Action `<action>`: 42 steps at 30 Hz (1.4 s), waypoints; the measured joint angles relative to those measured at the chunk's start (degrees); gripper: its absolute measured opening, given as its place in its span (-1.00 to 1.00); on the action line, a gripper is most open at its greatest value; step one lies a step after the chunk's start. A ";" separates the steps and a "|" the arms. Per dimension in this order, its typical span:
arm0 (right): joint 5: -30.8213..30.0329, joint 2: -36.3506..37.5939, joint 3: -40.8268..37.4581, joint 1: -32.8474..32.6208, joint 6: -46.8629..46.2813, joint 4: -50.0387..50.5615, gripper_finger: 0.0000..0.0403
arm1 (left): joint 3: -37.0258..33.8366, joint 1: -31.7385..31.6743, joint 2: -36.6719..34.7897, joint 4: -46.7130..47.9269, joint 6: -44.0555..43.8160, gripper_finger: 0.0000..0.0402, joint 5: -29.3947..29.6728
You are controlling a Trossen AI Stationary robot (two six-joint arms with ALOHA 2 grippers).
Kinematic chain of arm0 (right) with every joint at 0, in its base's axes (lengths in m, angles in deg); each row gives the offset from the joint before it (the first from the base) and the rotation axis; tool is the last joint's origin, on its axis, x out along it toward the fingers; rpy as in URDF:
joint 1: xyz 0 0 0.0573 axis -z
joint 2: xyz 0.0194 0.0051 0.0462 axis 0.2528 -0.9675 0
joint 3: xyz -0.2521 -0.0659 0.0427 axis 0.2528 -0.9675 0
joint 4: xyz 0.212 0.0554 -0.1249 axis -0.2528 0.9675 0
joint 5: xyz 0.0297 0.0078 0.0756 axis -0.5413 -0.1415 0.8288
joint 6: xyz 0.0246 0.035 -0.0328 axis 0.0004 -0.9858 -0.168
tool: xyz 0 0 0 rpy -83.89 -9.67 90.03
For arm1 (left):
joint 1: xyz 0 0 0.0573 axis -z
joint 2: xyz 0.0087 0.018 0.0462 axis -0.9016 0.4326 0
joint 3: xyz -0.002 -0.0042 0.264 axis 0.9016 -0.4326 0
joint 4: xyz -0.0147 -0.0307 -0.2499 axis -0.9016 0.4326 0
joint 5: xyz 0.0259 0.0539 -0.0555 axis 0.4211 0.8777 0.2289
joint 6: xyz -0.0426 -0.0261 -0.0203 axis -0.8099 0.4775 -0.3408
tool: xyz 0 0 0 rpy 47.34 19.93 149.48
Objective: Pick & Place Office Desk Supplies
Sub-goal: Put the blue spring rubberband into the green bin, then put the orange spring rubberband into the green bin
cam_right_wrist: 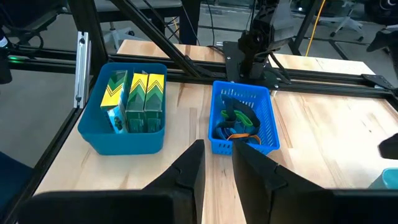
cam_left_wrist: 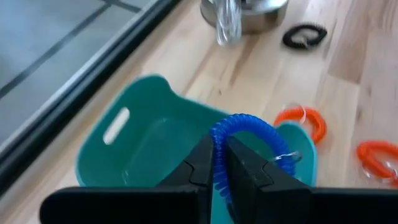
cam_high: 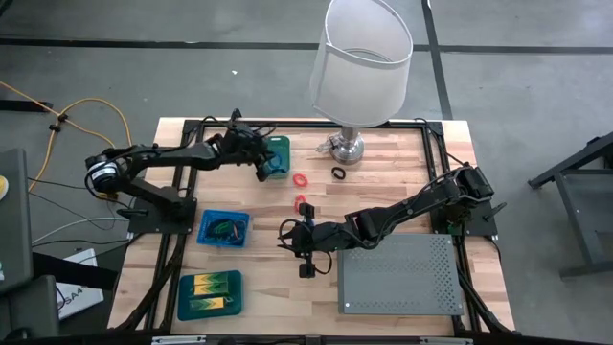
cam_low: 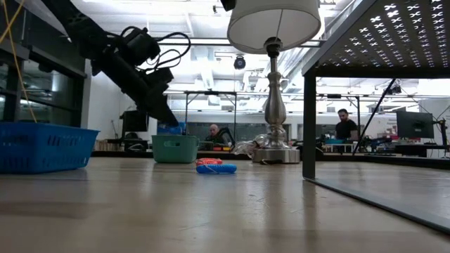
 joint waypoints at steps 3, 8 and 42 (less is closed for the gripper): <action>0.00 0.00 0.01 0.01 0.00 0.00 -0.66 | 0.00 1.29 0.00 2.15 0.02 -0.89 1.80; 0.00 0.00 0.01 0.02 0.00 -0.02 -0.66 | 0.00 2.87 0.02 3.27 0.04 -0.89 4.42; -0.01 0.00 0.01 0.01 0.00 -0.01 -0.66 | 0.00 3.75 -1.50 -3.18 2.82 -0.57 1.12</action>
